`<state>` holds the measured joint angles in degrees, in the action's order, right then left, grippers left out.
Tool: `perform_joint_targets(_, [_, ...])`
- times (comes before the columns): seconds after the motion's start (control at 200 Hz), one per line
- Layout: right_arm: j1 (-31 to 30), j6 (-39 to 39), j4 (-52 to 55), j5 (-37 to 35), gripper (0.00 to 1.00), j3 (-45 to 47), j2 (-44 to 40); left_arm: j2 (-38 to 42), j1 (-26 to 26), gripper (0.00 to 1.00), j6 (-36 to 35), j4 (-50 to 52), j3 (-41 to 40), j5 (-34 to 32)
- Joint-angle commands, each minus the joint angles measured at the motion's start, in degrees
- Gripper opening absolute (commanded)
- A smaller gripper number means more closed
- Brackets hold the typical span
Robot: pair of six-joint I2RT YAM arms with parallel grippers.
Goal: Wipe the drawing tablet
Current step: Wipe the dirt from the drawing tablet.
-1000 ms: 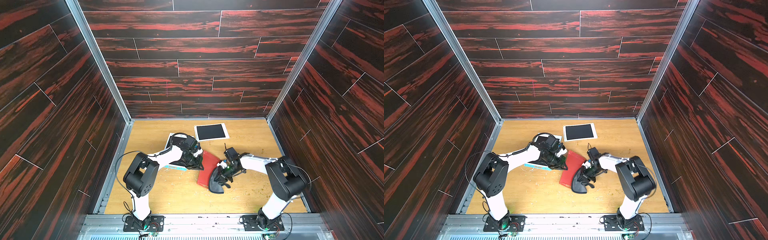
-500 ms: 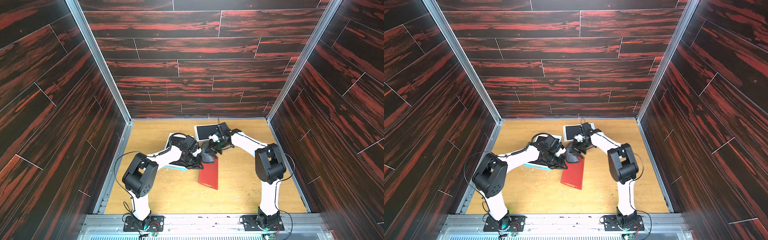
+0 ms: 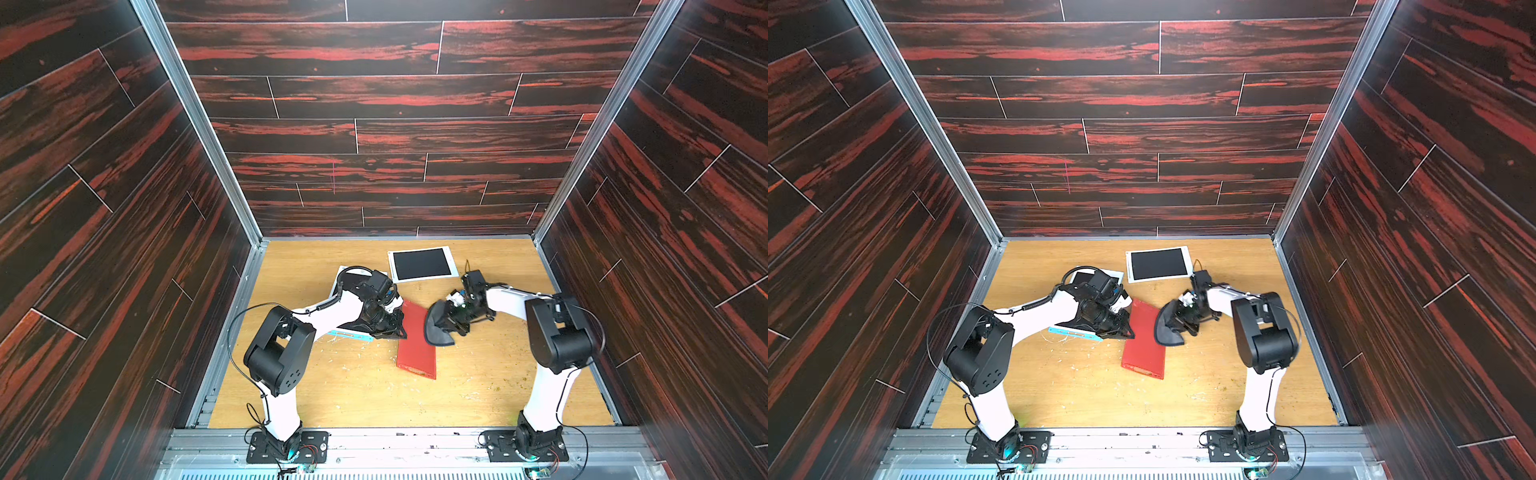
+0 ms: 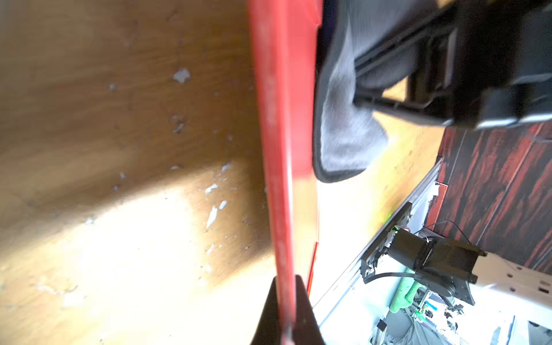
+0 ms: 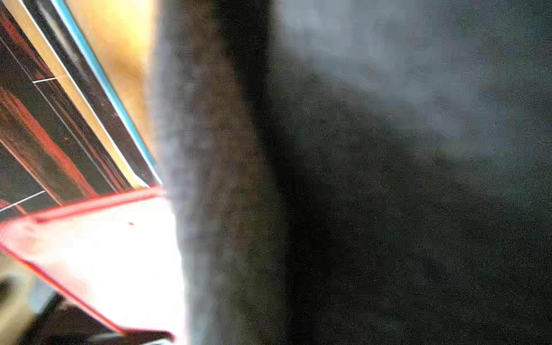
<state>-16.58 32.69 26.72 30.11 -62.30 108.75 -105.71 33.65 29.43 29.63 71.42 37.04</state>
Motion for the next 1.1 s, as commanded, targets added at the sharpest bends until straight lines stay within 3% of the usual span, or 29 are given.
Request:
perform_joint_targets(0.0, [-4.5, -2.7, 4.5, -5.1, 0.0, 6.1, -3.8, -1.0, 1.3, 0.0, -2.3, 0.9, -0.2, -6.1])
perform_joint_targets(0.12, [-14.6, -1.0, 5.2, -1.5, 0.0, 6.1, -8.4, -1.2, 1.3, 0.0, -2.1, 1.1, 0.4, -6.3])
perform_joint_targets(0.235, [-24.7, 2.7, 4.9, 1.9, 0.0, -0.9, -8.3, -1.2, 1.3, 0.0, -1.6, 0.7, 0.4, -6.5])
perform_joint_targets(0.376, [-27.8, 7.1, 2.1, 6.1, 0.0, -9.7, -6.9, -1.1, 1.3, 0.0, -1.4, 0.7, 0.6, -6.3])
perform_joint_targets(0.501, [-26.4, 5.2, 3.9, 3.6, 0.0, -9.9, -6.0, -0.9, 1.3, 0.0, -1.9, 1.4, 0.8, -6.5])
perform_joint_targets(0.711, [-16.3, 3.1, -2.6, 1.1, 0.0, 11.9, -5.7, -0.3, 1.3, 0.0, -2.5, 2.3, 1.1, -6.8])
perform_joint_targets(0.812, [-11.1, 1.1, -3.7, -1.0, 0.0, 15.7, -4.2, 0.1, 1.3, 0.0, -2.5, 2.6, 1.1, -6.9])
perform_joint_targets(0.922, [-6.1, -1.0, -2.6, -2.7, 0.0, 12.1, -2.7, 0.8, 1.3, 0.0, -2.8, 2.8, 1.2, -7.2])
perform_joint_targets(1.097, [-2.2, -1.6, 1.8, -6.8, 0.0, -6.3, 2.1, 2.4, 1.3, 0.0, -3.1, 5.2, 0.7, -7.3])
